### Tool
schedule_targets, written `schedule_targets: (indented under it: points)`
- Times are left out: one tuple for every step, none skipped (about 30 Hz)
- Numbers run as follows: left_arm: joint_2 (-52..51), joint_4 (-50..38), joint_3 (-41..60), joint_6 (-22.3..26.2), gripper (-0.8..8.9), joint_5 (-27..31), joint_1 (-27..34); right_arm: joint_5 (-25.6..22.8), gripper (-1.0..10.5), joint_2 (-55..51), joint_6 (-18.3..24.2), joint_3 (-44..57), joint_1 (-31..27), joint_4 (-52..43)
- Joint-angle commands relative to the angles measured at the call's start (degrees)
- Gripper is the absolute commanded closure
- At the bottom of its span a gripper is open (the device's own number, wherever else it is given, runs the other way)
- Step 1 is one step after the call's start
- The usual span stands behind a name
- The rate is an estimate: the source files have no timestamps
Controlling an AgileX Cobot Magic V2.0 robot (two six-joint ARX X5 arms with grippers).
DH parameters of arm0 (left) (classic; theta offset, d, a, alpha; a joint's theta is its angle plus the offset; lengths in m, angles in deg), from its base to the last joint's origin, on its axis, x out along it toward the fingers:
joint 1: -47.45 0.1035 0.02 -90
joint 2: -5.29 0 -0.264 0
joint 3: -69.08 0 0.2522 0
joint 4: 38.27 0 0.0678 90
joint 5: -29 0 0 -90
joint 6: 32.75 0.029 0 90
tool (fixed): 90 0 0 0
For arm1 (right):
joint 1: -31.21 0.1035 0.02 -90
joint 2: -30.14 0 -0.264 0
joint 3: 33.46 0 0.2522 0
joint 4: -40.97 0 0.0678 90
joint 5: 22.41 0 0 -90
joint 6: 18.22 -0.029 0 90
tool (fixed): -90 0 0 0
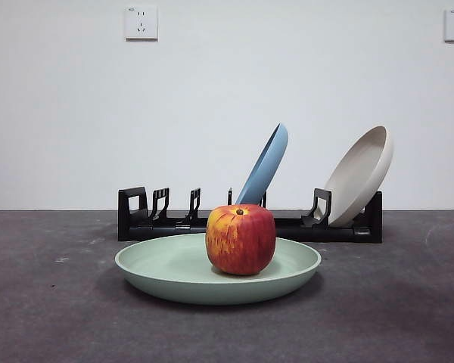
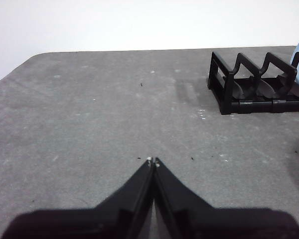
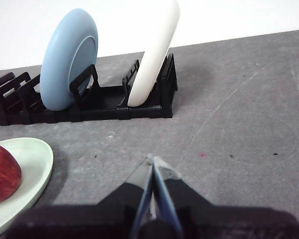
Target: Take the green plate from the plate rack,put the plate on the table,take the apple from the table,put the apple in the plate
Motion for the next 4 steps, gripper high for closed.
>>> schedule_targets:
  points:
    - [-0.13,-0.17,0.76,-0.59,8.16,-0.15,0.15,-0.17,9.5,-0.17,-0.55,0.68,0.04,0.44]
    - [-0.13,-0.17,0.76,-0.59,8.15,-0.15,0.15,-0.17,9.5,-0.17,-0.55,0.68,0.04,0.44]
    - [-0.13,-0.17,0.76,-0.59,8.16,-0.15,0.15,-0.17,9.5,-0.17,-0.55,0.68,0.04,0.44]
    - [-0.13,-0.17,0.76,-0.59,8.16,-0.15,0.15,-0.17,9.5,-0.17,-0.55,0.68,0.04,0.44]
